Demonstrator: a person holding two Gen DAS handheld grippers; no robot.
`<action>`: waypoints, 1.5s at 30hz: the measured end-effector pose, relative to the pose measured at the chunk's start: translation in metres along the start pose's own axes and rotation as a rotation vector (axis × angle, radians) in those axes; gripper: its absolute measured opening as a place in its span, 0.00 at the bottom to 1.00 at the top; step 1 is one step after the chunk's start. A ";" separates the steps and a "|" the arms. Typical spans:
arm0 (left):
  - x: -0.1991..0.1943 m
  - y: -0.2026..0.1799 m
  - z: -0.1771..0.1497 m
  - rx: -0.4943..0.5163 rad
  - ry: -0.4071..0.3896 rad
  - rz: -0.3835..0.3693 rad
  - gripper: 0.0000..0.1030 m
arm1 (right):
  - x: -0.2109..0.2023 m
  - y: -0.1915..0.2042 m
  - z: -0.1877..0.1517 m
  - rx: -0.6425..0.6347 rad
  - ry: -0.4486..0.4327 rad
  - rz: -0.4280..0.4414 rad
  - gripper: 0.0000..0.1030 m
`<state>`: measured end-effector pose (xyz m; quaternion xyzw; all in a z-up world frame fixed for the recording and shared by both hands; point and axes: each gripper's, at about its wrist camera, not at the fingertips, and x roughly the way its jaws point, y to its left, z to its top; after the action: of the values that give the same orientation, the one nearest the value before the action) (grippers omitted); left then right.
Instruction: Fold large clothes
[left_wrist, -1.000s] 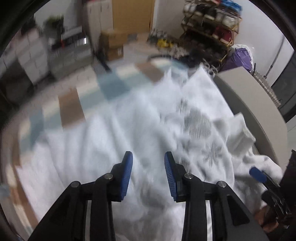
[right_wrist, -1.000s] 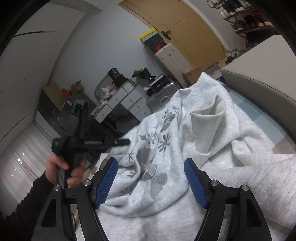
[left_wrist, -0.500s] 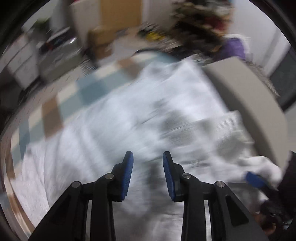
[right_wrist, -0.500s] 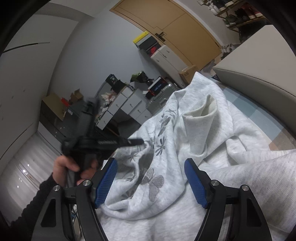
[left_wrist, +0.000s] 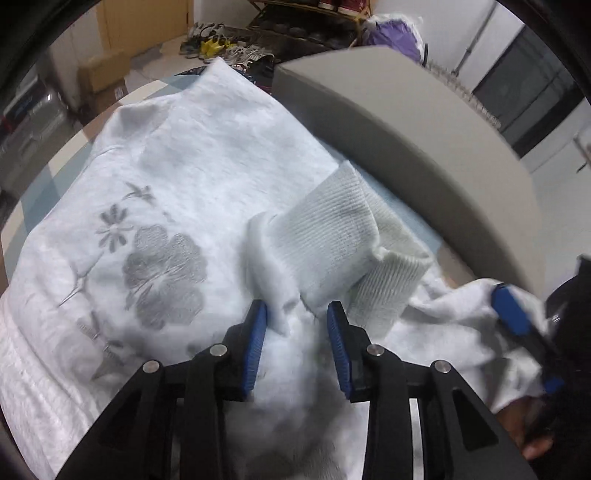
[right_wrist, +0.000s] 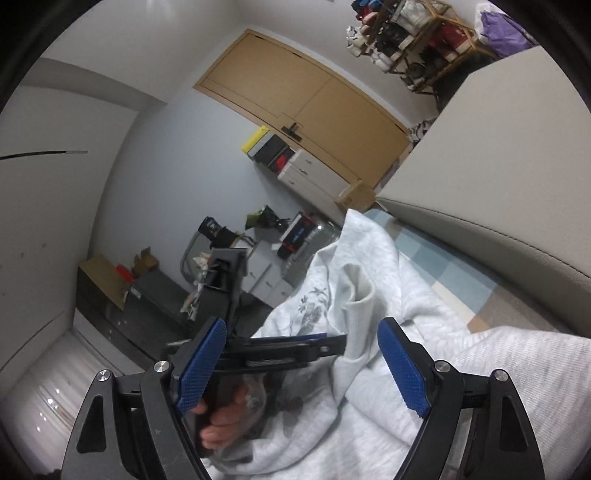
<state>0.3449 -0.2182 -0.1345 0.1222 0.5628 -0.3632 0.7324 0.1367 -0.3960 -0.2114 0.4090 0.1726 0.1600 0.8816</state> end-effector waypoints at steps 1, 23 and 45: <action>-0.022 0.005 0.000 -0.010 -0.026 -0.031 0.27 | 0.000 0.002 -0.001 -0.009 -0.003 0.001 0.83; -0.102 0.136 -0.114 -0.265 -0.235 0.246 0.27 | 0.016 0.005 -0.003 -0.050 0.079 -0.014 0.83; -0.106 0.226 -0.220 -0.724 -0.179 0.290 0.71 | 0.195 0.066 0.073 -0.694 0.555 -0.520 0.40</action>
<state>0.3239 0.1126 -0.1633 -0.0980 0.5654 -0.0435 0.8178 0.3324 -0.3215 -0.1493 -0.0218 0.4329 0.0860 0.8971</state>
